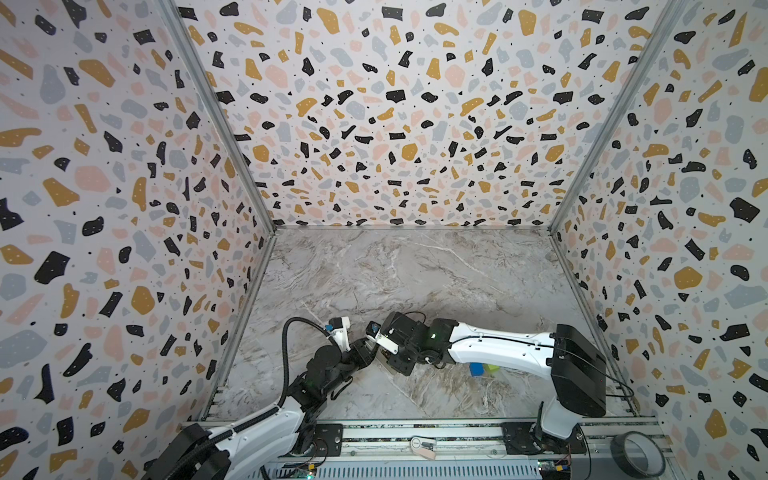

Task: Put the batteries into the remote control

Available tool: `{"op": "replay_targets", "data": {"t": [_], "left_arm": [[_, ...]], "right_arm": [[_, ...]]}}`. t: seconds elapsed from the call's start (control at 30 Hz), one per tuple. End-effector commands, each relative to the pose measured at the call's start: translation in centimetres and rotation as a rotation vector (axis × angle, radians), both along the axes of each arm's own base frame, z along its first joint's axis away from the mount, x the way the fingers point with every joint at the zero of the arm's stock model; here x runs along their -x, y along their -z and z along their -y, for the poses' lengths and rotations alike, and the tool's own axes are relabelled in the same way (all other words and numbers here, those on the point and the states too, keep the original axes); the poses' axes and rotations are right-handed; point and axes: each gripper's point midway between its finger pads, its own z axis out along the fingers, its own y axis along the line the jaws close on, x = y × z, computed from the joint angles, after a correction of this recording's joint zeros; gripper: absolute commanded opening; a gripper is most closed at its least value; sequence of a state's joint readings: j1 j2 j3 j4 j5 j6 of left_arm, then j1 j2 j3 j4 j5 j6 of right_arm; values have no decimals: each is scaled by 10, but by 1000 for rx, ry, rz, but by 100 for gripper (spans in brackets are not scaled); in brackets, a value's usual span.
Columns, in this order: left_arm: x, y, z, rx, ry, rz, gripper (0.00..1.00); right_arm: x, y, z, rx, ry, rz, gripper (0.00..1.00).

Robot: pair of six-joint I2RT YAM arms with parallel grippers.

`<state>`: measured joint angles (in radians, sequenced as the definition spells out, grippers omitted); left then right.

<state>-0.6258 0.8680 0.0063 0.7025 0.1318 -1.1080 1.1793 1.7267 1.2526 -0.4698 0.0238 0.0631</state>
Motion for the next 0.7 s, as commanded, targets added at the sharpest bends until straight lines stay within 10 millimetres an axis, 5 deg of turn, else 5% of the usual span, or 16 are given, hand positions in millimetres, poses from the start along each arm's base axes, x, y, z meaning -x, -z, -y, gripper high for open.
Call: {"op": "replay_targets", "data": {"t": [0.0, 0.67], "left_arm": [[0, -38, 8, 123, 22, 102, 0], [-2, -47, 6, 202, -17, 115, 0]], "right_arm": [[3, -28, -12, -66, -18, 14, 11], [6, -30, -14, -1, -61, -15, 3]]}}
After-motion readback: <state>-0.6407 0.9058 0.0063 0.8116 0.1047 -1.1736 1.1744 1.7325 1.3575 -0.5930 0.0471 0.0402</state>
